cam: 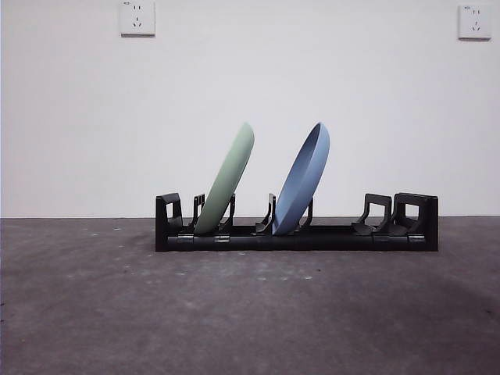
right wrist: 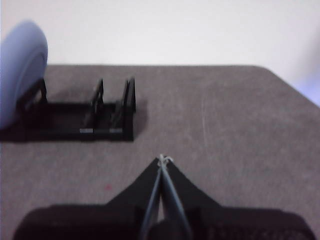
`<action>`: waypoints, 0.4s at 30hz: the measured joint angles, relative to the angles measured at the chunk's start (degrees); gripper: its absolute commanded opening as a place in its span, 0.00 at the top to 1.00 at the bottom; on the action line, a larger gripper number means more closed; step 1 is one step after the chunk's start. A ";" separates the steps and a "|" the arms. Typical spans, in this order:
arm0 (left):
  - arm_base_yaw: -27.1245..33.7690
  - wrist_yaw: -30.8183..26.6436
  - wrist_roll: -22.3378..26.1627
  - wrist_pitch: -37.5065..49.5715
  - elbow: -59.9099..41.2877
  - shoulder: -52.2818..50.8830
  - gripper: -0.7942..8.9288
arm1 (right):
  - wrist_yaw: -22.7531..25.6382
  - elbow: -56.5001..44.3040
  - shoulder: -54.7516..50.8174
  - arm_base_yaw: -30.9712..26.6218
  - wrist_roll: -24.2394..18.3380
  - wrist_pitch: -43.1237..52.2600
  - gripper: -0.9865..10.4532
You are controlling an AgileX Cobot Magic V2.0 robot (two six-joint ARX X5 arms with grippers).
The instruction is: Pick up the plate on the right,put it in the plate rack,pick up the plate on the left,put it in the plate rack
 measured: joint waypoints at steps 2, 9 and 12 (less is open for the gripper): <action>0.00 0.00 0.00 0.00 0.00 0.00 0.92 | -0.02 -1.68 -1.46 0.00 0.00 0.09 0.91; 0.00 -0.02 0.00 0.09 0.00 0.00 0.92 | -0.04 -6.16 -2.56 0.00 0.59 0.57 0.91; 0.00 -0.02 0.00 0.20 0.00 0.04 0.92 | -0.02 -6.27 -2.67 0.00 0.85 1.14 0.91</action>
